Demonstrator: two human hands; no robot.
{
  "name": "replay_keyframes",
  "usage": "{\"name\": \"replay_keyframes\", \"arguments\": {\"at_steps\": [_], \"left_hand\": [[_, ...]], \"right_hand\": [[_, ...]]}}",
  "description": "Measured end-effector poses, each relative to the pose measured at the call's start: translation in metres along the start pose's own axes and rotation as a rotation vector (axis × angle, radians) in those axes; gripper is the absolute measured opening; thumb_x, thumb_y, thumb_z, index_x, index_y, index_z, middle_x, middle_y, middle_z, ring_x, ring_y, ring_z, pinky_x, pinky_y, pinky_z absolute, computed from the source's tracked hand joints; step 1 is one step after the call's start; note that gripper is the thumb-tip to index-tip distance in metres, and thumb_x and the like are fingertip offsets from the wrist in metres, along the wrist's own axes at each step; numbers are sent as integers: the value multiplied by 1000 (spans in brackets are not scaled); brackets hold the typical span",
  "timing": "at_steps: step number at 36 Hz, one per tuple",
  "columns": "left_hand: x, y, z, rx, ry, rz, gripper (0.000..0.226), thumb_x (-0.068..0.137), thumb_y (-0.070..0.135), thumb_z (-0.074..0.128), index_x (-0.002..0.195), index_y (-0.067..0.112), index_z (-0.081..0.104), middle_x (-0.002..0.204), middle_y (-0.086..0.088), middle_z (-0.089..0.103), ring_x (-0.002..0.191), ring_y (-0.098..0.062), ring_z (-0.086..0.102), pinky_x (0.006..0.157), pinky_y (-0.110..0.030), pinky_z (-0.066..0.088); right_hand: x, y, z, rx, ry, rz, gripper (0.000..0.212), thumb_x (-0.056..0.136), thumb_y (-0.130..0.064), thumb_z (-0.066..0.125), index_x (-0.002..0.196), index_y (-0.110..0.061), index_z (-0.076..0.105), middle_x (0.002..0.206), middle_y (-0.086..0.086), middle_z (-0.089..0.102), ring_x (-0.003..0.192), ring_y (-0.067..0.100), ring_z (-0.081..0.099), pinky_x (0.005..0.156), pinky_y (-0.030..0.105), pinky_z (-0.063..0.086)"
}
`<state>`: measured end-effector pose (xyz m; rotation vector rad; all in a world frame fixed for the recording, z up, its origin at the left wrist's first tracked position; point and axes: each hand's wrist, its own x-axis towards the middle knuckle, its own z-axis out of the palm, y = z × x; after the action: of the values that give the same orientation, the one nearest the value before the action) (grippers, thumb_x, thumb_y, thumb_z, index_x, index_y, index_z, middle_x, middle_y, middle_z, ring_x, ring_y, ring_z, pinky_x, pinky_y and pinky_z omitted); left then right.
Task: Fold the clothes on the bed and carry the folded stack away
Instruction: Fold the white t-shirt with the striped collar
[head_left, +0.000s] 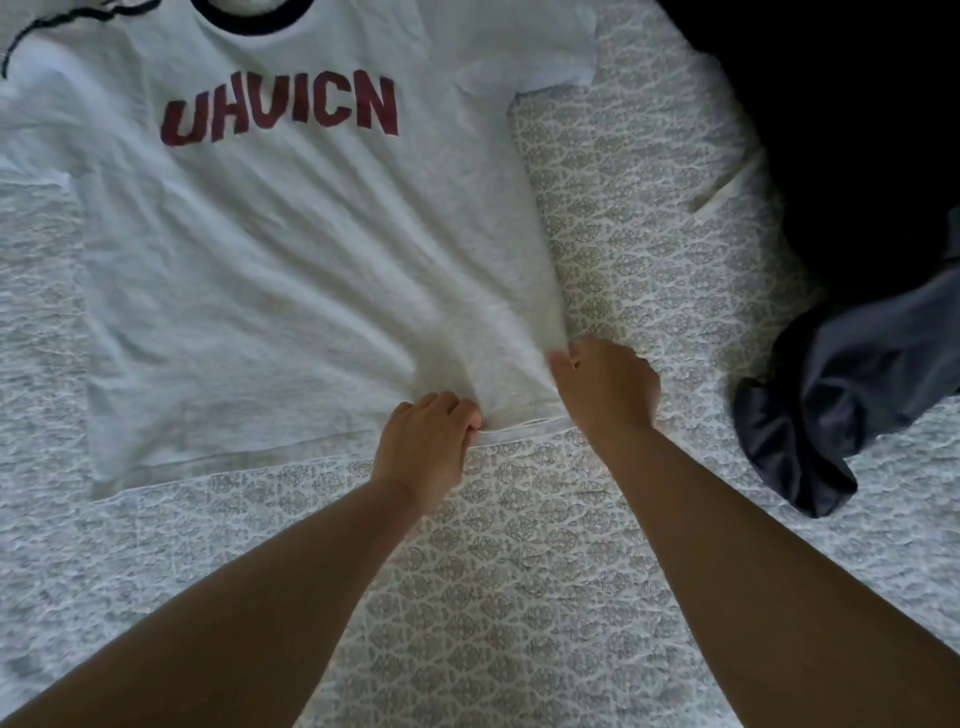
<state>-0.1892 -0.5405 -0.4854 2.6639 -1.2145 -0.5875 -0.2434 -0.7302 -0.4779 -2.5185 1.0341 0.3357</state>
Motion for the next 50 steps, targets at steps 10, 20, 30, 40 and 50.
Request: {"name": "replay_keyframes", "arguments": {"at_steps": [10, 20, 30, 40, 50], "left_hand": [[3, 12, 2, 6, -73, 60, 18, 98, 23, 45, 110, 24, 59, 104, 7, 58, 95, -13, 53, 74, -23, 28], [-5, 12, 0, -1, -136, 56, 21, 95, 18, 50, 114, 26, 54, 114, 7, 54, 105, -13, 49, 80, -24, 30], [-40, -23, -22, -342, -133, -198, 26, 94, 29, 52, 119, 28, 61, 123, 7, 56, 116, -14, 49, 96, -32, 41], [-132, -201, -49, -344, 415, -1297, 52, 79, 32, 71, 124, 16, 51, 133, -15, 41, 123, -34, 38, 97, -43, 35], [-148, -277, -52, -1008, 202, -1219, 51, 99, 44, 40, 121, 3, 59, 122, -24, 59, 109, -38, 59, 63, -27, 46]], "right_hand": [[-1, 15, 4, 307, -64, 316, 36, 101, -34, 36, 109, -11, 62, 100, 14, 65, 81, 26, 53, 68, 30, 38], [-21, 16, 10, 295, -47, 350, 26, 99, -32, 44, 116, -15, 54, 100, 14, 64, 90, 32, 59, 71, 36, 45], [-57, -44, 15, -245, -28, -295, 64, 83, -9, 59, 141, -19, 37, 150, 7, 29, 138, 28, 24, 106, 40, 28], [-97, -160, 73, -198, -242, -537, 59, 87, -19, 55, 142, -20, 34, 150, 2, 29, 136, 23, 26, 103, 36, 30], [-104, -239, 111, -165, -115, -590, 43, 87, -17, 55, 129, -13, 53, 137, 9, 48, 126, 30, 42, 95, 42, 39]]}}
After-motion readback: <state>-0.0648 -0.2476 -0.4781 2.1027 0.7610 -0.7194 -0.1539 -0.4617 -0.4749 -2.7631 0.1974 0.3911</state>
